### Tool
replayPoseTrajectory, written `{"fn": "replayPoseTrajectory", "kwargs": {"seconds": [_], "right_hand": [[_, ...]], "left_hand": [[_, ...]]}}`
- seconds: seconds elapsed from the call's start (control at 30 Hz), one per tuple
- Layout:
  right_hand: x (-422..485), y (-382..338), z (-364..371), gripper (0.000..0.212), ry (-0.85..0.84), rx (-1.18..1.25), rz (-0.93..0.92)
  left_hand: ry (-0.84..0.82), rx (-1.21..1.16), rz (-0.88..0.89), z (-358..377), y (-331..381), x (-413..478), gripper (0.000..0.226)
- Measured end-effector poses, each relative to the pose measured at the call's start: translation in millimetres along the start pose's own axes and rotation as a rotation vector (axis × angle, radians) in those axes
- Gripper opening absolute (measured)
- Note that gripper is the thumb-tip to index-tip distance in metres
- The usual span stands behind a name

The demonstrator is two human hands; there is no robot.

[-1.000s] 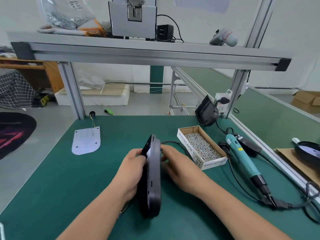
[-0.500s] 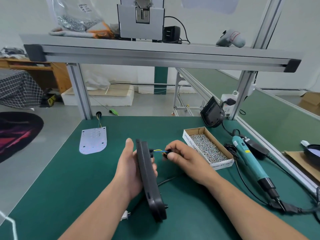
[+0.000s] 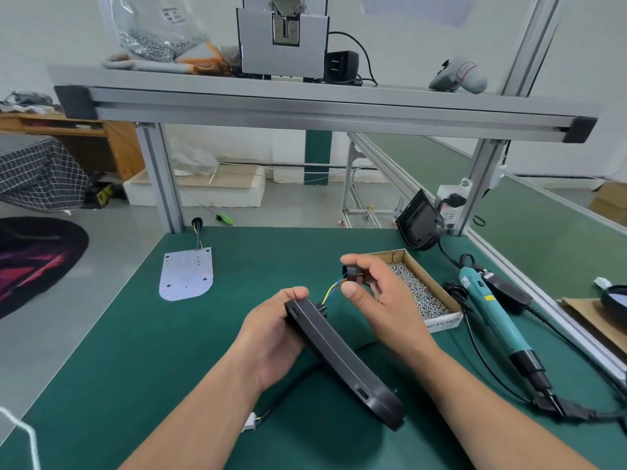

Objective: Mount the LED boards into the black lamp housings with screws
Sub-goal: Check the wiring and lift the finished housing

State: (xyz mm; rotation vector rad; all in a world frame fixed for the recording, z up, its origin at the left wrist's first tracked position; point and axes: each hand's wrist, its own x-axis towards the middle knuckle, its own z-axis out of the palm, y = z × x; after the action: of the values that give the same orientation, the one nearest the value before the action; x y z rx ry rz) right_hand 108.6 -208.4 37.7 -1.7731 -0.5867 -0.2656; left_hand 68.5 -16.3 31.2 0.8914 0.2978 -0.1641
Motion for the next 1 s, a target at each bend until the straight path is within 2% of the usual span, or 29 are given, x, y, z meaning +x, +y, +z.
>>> {"fn": "replayPoseTrajectory", "kwargs": {"seconds": [0.1,0.23,0.37,0.43,0.53,0.63,0.73,0.83,1.0], "right_hand": [[0.6,-4.3,-5.0,0.034,-0.056,-0.016,-0.033],[-2.5,-10.2,-20.3,0.037,-0.249,-0.122,-0.108],[1.7,-3.9,-22.2,0.036,-0.414,-0.507,-0.219],[4.0,-1.7,-12.7,0.026,-0.394,-0.69,-0.322],[3.1,-1.3,-0.1,0.011,-0.238,-0.854,-0.403],[2.6,-1.5,2.8,0.018,-0.109,-0.898,-0.404],[1.6,-3.6,1.5,0.019,-0.085,-0.909,-0.399],[1.3,-5.0,-1.1,0.01,-0.068,-0.916,-0.421],[1.7,-3.6,-0.5,0.011,-0.085,-0.924,-0.467]], "left_hand": [[-0.018,0.023,-0.002,-1.7,-0.5,2.0,0.015],[0.001,-0.08,-0.011,-5.7,3.2,3.9,0.018],[0.009,-0.221,-0.047,-12.4,8.4,10.3,0.015],[-0.026,-0.238,-0.054,-12.4,10.0,12.3,0.009],[-0.108,-0.141,-0.037,-13.1,12.4,11.1,0.018],[-0.174,0.046,-0.037,-18.4,14.4,10.6,0.029],[-0.133,0.322,0.073,-16.3,18.0,7.5,0.027],[-0.115,0.395,0.133,-14.9,14.8,3.1,0.029],[-0.252,0.618,0.217,-9.1,12.7,-1.8,0.039]]}}
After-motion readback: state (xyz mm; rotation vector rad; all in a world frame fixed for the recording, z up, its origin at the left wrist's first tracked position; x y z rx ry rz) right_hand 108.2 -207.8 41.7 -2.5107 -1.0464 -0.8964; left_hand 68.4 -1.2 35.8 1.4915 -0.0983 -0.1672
